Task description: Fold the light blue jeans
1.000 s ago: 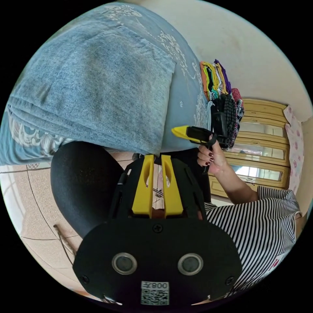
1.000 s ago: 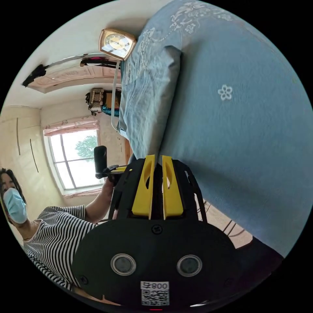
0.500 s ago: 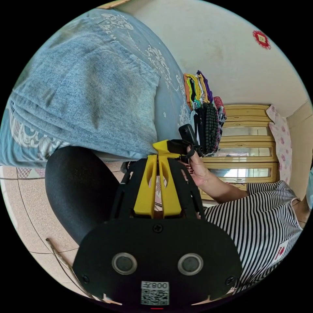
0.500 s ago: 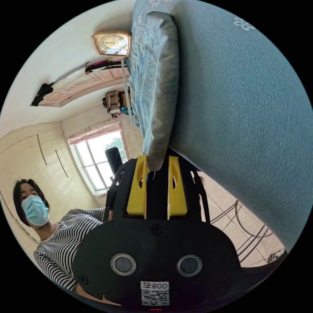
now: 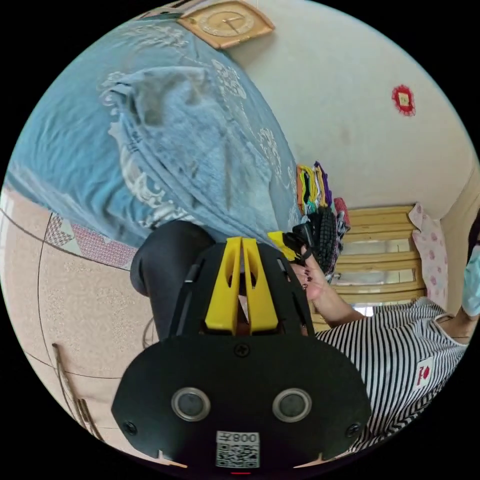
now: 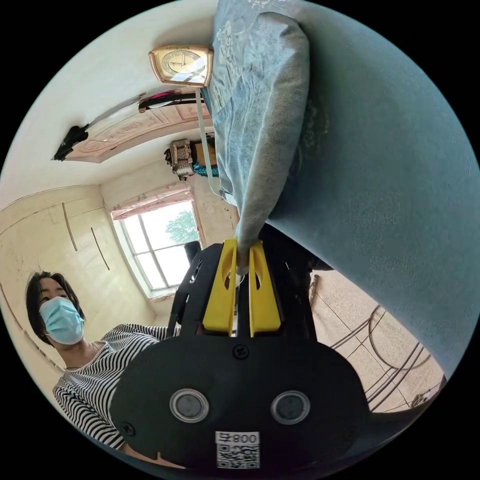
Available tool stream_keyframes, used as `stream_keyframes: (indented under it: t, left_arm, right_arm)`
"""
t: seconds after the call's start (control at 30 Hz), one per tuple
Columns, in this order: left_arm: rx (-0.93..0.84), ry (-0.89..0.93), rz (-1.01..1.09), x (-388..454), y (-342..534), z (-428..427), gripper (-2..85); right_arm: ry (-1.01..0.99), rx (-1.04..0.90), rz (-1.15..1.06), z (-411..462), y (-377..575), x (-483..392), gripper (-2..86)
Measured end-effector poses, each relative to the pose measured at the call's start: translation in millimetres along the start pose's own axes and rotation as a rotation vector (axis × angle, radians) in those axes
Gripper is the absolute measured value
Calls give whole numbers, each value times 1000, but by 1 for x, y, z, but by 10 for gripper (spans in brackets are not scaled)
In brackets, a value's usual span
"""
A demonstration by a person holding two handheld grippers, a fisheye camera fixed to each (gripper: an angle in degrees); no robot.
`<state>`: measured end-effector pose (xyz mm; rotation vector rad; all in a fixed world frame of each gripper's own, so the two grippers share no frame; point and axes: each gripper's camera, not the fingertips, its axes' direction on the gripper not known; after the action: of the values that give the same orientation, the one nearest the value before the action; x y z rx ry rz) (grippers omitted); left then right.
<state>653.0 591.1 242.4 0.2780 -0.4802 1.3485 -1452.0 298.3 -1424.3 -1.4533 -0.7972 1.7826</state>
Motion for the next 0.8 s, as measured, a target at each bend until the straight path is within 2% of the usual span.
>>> stream_keyframes:
  t: [0.1,0.2,0.5,0.67,0.8]
  left_arm:
    - [182,160,-139,-30,4,-32,65]
    - [298,224,-245,-50,6,-51,98]
    - [491,401,-363,-55,-7,-86,145]
    - [532,447,-402,-39,-24,-105,143]
    - [454,423,-387,-11,-46,-120,105]
  right_arm:
    - [-6,7,-38,-3,-2,-17,23]
    - [-10,9,-94,-9,-8,-40,18]
    - [-59,24,-202,-32,-29,-84,9]
    - [-64,27,-203,-46,-30,-77,8]
    - [-64,34,-187,-60,-25,-63,8]
